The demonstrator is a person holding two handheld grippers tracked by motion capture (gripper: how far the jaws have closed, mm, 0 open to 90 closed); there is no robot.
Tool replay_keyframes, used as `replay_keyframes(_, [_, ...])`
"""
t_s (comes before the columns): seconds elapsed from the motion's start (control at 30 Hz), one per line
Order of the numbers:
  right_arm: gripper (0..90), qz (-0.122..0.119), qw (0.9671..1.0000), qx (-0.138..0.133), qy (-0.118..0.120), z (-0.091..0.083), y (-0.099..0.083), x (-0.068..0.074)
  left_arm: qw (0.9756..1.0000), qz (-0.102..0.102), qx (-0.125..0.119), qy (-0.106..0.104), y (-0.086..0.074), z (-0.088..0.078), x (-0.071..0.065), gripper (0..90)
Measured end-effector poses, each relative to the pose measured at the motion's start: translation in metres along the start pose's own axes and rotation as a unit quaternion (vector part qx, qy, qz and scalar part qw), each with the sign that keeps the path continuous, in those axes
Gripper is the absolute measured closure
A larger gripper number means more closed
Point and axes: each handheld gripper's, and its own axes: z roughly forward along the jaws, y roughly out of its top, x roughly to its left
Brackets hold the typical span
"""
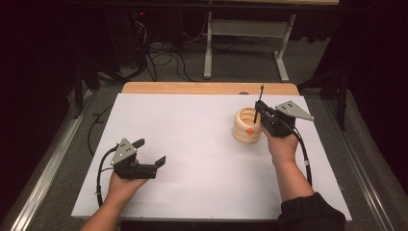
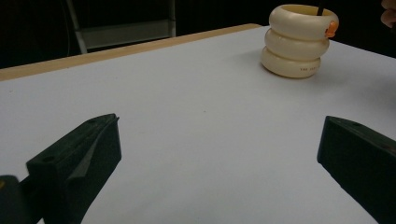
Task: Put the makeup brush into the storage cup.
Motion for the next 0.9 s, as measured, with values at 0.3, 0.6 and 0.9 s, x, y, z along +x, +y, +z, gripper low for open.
replay_keyframes(0.3, [85.8,0.008,0.9998,0.016,-0.001,0.003,-0.012,-0.004,1.0000,0.002,0.000,0.001,0.000,0.000,0.000,0.5])
replay_keyframes(0.6, [85.8,0.015,0.9997,0.021,-0.002,0.004,-0.022,-0.006,1.0000,0.003,0.000,0.002,0.000,0.000,0.001,0.5])
replay_keyframes(0.9, [85.7,0.018,0.9992,0.035,0.003,0.004,-0.032,-0.007,1.0000,0.003,0.000,0.001,0.000,-0.001,0.001,0.5])
